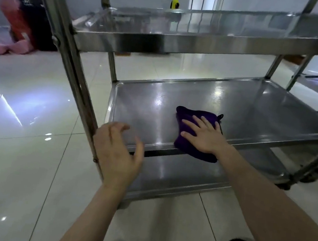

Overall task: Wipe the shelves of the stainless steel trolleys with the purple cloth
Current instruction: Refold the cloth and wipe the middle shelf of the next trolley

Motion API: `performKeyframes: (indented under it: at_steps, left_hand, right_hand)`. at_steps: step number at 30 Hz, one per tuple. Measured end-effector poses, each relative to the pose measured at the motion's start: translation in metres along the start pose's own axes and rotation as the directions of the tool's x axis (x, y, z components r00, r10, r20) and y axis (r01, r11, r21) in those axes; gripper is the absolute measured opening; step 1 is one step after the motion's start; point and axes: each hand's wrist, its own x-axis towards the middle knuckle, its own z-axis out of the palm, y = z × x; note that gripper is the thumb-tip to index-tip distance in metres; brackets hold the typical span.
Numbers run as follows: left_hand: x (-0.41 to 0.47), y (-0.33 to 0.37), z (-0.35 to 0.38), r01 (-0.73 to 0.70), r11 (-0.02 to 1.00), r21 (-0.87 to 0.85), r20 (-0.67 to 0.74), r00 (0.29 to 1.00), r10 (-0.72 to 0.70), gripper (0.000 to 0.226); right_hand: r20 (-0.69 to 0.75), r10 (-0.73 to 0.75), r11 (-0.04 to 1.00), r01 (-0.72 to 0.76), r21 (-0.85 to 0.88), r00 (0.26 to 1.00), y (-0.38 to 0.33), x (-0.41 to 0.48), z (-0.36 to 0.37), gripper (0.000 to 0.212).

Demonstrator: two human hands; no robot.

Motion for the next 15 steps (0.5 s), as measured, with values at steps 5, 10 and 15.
performKeyframes:
  at_steps: [5, 10, 15]
  left_hand:
    - [0.014, 0.023, 0.067, 0.045, 0.998, 0.051, 0.482, 0.874, -0.064, 0.037]
    - [0.027, 0.026, 0.126, 0.031, 0.976, 0.214, 0.665, 0.727, -0.168, 0.058]
    - [0.01, 0.019, 0.142, -0.018, 0.93, 0.368, 0.715, 0.645, -0.27, 0.072]
  right_hand:
    - [-0.001, 0.018, 1.0, -0.018, -0.013, 1.0, -0.002, -0.005, -0.002, 0.075]
    - [-0.018, 0.024, 1.0, -0.025, -0.01, 1.0, -0.001, -0.004, -0.001, 0.072]
    - [0.022, -0.034, 0.999, 0.034, 0.011, 0.999, 0.009, 0.0, 0.0, 0.075]
